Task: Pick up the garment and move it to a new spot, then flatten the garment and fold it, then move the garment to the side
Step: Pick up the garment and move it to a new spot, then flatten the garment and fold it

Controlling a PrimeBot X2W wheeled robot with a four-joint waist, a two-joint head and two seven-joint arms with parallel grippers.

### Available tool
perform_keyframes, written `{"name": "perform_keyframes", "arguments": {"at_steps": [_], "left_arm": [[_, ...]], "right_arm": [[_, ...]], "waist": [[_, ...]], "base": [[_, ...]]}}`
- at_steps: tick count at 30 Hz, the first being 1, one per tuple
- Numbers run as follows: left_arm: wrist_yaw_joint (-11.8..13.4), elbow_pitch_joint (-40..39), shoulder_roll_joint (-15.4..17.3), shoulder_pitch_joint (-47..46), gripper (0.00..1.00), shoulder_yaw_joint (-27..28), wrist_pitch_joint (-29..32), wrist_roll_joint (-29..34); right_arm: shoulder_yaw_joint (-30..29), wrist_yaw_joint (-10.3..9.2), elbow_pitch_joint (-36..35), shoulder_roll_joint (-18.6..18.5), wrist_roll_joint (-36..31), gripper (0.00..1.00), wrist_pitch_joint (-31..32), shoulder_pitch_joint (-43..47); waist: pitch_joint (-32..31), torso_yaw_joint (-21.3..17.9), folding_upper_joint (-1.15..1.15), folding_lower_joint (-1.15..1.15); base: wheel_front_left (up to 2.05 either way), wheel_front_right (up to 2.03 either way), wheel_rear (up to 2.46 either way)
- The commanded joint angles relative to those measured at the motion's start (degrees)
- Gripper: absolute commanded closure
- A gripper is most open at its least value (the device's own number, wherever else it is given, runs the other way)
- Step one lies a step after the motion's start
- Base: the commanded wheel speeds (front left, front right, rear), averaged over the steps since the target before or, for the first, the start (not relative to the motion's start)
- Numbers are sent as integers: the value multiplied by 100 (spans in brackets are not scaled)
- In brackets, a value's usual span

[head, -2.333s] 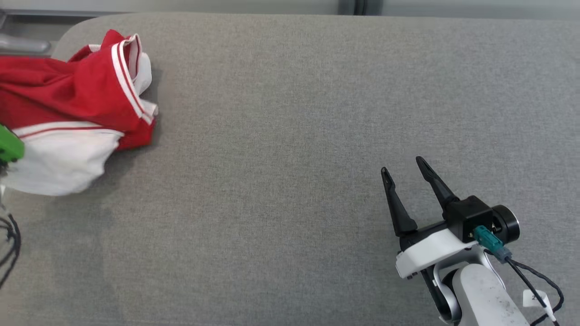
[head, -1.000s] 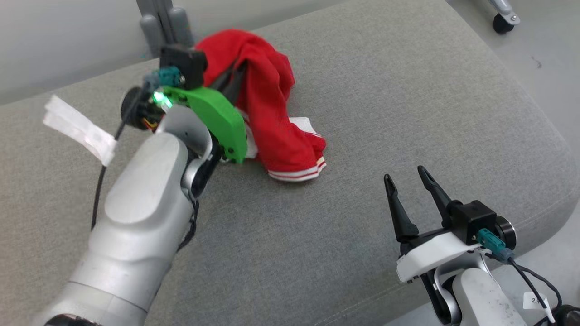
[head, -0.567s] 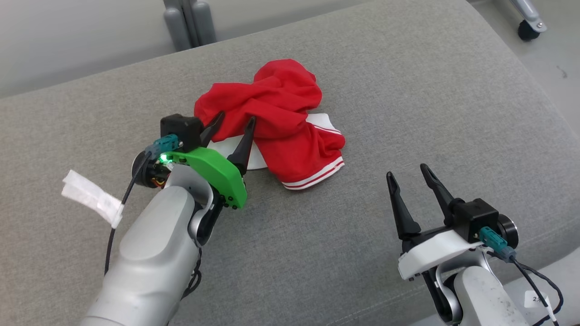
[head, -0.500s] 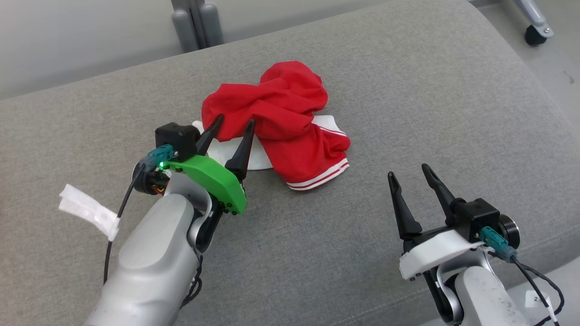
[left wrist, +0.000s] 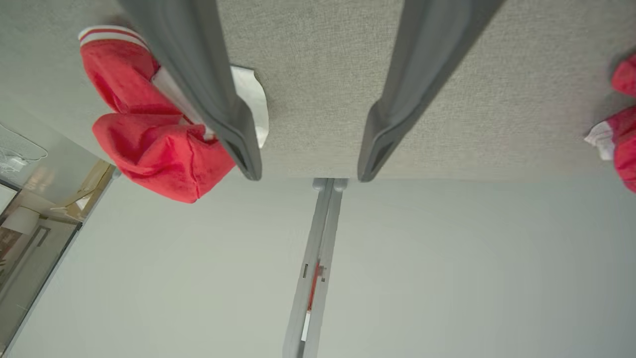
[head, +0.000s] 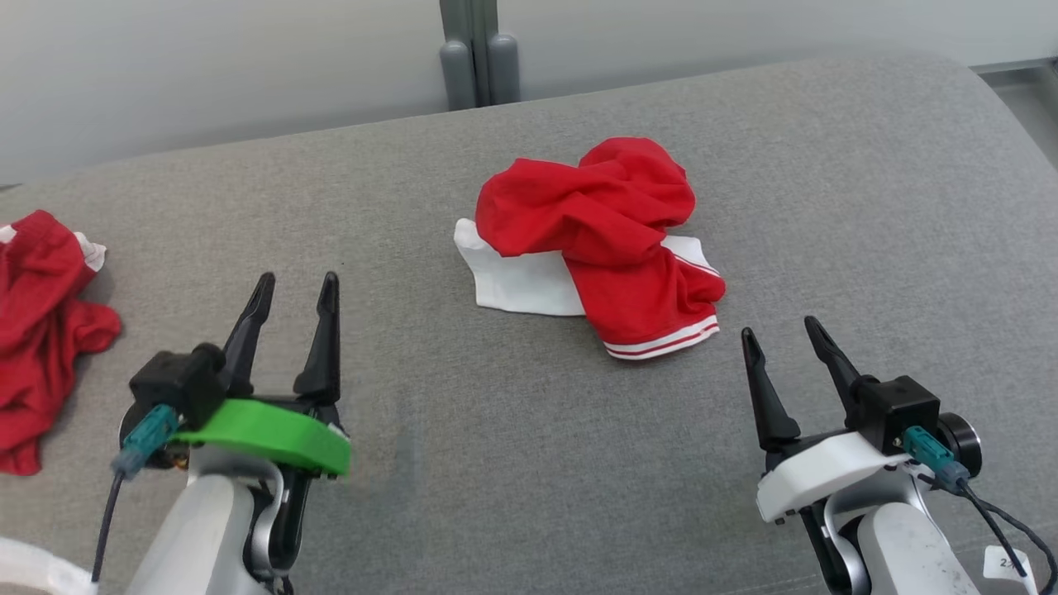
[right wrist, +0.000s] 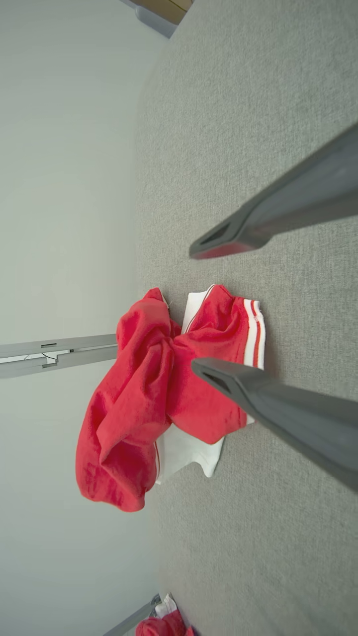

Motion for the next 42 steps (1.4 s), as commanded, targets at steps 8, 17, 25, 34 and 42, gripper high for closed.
{"name": "perform_keyframes", "arguments": {"at_steps": [8, 17, 25, 34, 42], "left_arm": [[26, -861, -326, 1320, 0, 987, -1, 539], [-70, -1079, -377, 2073, 0, 1551, -2, 857], [-181, -1051, -487, 2174, 0, 1586, -2, 1059], [-276, -960, -600, 2166, 0, 1709, -2, 1085], [-270, -907, -630, 2089, 0, 1759, -2, 1124]], "right_arm": [[-269, -4, -149, -13, -106, 0, 86, 275], [-279, -4, -183, -13, -25, 0, 111, 410], [-290, -4, -146, -13, 26, 0, 94, 465], [-324, -4, -137, -13, 27, 0, 93, 450], [-305, -4, -151, -13, 48, 0, 111, 411]], "waist": [[-347, 529, 0, 0], [-454, 543, 0, 0], [-456, 545, 0, 0], [-459, 566, 0, 0], [-435, 613, 0, 0]], "base": [[0, 0, 0], [0, 0, 0], [0, 0, 0], [0, 0, 0], [0, 0, 0]]}}
